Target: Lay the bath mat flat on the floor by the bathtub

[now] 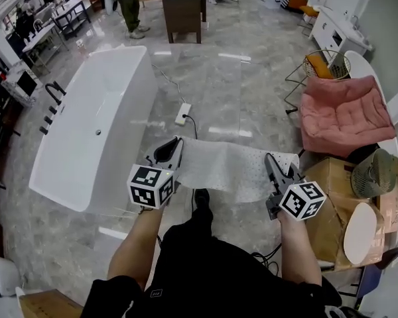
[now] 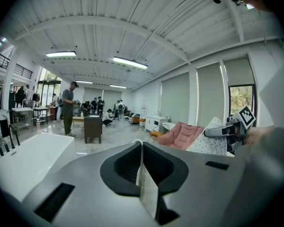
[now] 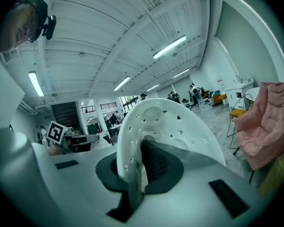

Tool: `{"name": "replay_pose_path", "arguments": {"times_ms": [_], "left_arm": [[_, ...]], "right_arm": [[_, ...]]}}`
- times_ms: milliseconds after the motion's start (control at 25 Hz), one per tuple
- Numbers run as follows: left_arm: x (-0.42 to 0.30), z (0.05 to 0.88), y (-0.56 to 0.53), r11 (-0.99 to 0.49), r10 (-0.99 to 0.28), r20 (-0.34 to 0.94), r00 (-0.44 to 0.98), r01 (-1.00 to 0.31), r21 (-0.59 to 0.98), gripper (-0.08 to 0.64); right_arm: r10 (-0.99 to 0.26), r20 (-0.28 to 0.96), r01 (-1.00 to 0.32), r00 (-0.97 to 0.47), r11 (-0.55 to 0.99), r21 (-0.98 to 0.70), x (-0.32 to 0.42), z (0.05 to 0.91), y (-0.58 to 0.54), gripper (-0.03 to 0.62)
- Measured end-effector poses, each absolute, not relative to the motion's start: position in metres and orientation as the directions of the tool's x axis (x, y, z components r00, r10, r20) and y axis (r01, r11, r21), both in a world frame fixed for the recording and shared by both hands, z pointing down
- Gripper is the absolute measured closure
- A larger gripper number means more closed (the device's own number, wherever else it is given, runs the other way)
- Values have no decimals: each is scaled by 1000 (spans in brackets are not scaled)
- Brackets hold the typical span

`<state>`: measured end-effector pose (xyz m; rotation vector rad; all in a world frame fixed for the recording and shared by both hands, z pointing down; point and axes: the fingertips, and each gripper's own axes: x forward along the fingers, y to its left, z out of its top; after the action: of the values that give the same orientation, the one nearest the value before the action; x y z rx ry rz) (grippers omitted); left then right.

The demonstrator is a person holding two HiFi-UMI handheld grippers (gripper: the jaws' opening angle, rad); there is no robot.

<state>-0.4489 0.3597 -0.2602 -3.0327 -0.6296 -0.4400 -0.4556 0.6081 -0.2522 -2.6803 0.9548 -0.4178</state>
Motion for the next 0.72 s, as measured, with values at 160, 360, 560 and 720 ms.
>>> {"name": "replay_pose_path", "arguments": {"times_ms": [160, 360, 560, 720], "left_arm": [[-396, -255, 356, -915, 400, 267, 877, 398, 66, 541], [-323, -250, 348, -909, 416, 271, 868, 398, 120, 541], [-253, -257, 337, -902, 432, 270, 861, 415, 121, 541], [-209, -254, 324, -902, 431, 268, 862, 415, 114, 541]], "right_arm": [[-637, 185, -561, 748, -756, -337, -405, -252, 607, 572], [-627, 212, -542, 749, -765, -347, -336, -254, 599, 571], [-624, 227, -541, 748, -771, -337, -264, -261, 588, 571], [-637, 217, -549, 740, -758, -352, -214, -257, 571, 571]]}}
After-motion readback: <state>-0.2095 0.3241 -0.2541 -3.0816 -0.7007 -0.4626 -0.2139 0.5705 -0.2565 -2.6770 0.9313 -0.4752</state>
